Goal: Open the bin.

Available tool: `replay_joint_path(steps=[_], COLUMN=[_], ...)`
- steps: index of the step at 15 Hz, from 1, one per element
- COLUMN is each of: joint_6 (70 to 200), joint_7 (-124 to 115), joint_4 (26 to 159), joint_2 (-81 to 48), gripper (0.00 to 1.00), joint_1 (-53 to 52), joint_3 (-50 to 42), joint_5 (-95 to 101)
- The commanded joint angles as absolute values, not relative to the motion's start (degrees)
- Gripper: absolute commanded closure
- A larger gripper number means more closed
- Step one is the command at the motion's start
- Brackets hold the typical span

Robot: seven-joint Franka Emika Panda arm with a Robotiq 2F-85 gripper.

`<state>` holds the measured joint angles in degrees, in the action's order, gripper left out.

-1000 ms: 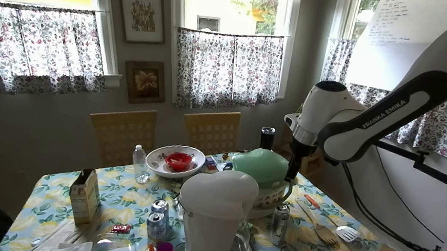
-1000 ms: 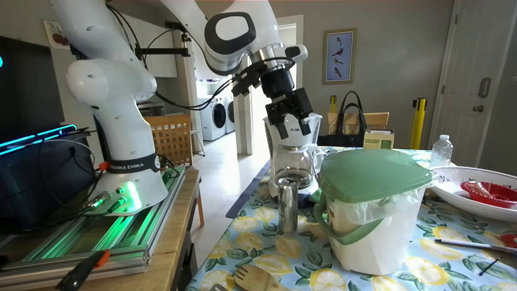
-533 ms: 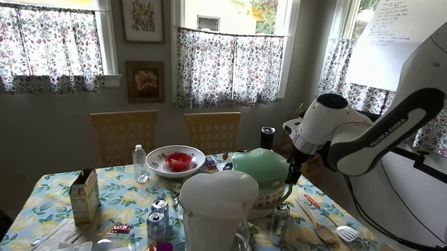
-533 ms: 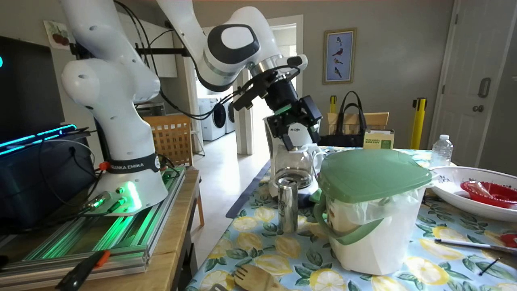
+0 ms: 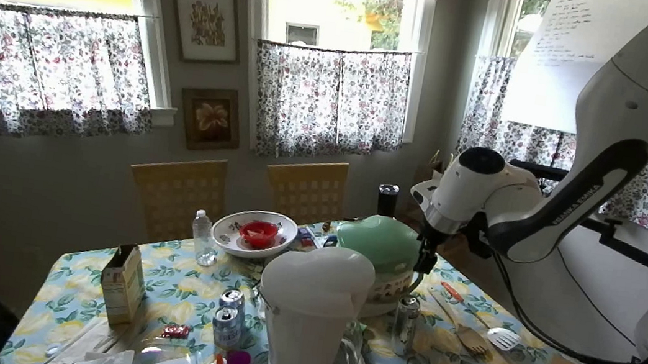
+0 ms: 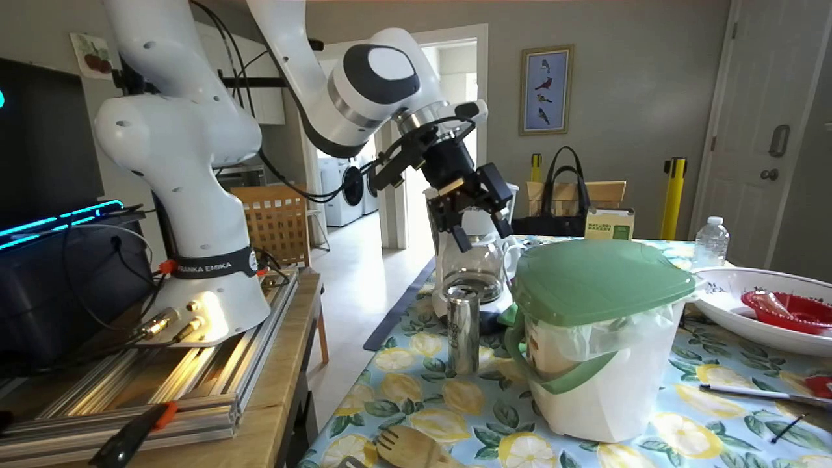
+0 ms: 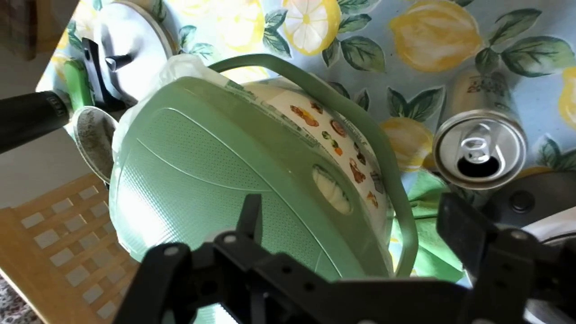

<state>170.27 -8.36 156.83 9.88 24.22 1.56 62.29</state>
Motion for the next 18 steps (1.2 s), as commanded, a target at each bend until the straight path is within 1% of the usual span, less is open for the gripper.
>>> replay_joint_path(steps=[1, 9, 10, 18], joint_6=[170.66, 169.09, 170.04, 169.23], joint_7=[-18.03, -37.54, -32.52, -36.22], joint_4=[153.81, 148.32, 151.22, 147.73], joint_2=[7.19, 0.9, 4.37, -0.53], gripper=[0.0, 0.0, 0.0, 0.0], joint_1=[27.03, 26.92, 26.78, 26.94], joint_3=[3.41, 3.13, 2.57, 2.41], joint_5=[72.76, 90.38, 86.16, 89.17])
